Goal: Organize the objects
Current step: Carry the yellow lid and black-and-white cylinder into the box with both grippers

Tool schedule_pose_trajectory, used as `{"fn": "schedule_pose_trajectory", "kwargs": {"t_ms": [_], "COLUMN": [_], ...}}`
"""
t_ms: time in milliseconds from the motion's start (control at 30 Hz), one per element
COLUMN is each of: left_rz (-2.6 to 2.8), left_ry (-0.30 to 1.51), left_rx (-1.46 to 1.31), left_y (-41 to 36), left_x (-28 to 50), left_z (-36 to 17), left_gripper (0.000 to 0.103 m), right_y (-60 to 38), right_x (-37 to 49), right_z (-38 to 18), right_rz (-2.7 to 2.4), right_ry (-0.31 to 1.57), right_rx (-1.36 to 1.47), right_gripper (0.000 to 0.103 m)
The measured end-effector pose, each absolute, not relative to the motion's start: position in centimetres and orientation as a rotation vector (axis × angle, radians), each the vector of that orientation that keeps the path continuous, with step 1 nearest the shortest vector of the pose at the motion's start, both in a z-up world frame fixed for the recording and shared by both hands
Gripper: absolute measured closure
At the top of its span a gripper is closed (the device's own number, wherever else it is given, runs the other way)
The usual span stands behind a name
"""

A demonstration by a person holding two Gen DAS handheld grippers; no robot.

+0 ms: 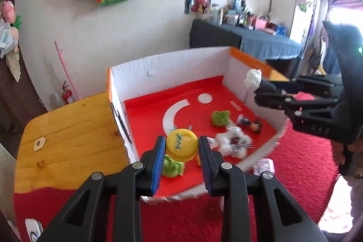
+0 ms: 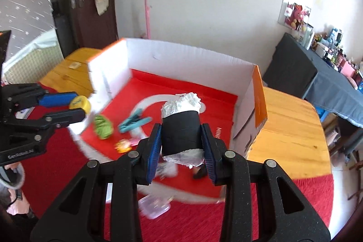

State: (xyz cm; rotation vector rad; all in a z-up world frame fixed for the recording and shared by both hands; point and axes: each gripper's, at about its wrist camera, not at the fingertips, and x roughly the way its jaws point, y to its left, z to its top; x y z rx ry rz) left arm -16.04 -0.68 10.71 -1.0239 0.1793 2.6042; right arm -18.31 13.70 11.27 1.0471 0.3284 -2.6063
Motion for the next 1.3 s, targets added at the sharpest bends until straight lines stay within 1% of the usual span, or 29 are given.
{"fn": "schedule_pose_trajectory", "kwargs": {"t_ms": [333, 700, 867, 1300], "left_rz": [2.557, 2.529, 2.509, 2.467], "left_ry": [0.357, 0.459, 0.459, 0.497], "left_rx": [-1.202, -1.291, -1.326, -1.366], "left_y": [-0.1, 0.2, -0.1, 0.1], "left_x": [-20.7, -22.5, -22.8, -22.7], "left_z": [7.3, 5.3, 4.5, 3.9], "left_gripper": [0.072, 0.072, 0.072, 0.072], "right_y": [12.7, 12.1, 12.3, 13.3], "right_x": [-24.3, -27.3, -27.8, -28.2], "right_z": [8.7, 6.1, 5.3, 4.2], "right_rz": [-2.586, -2.556, -2.539, -2.497], "right_ry": [0.475, 0.619, 0.647, 0.611], "right_rx": [1.254, 1.402, 1.447, 1.524], "right_gripper": [0.070, 0.070, 0.070, 0.070]}}
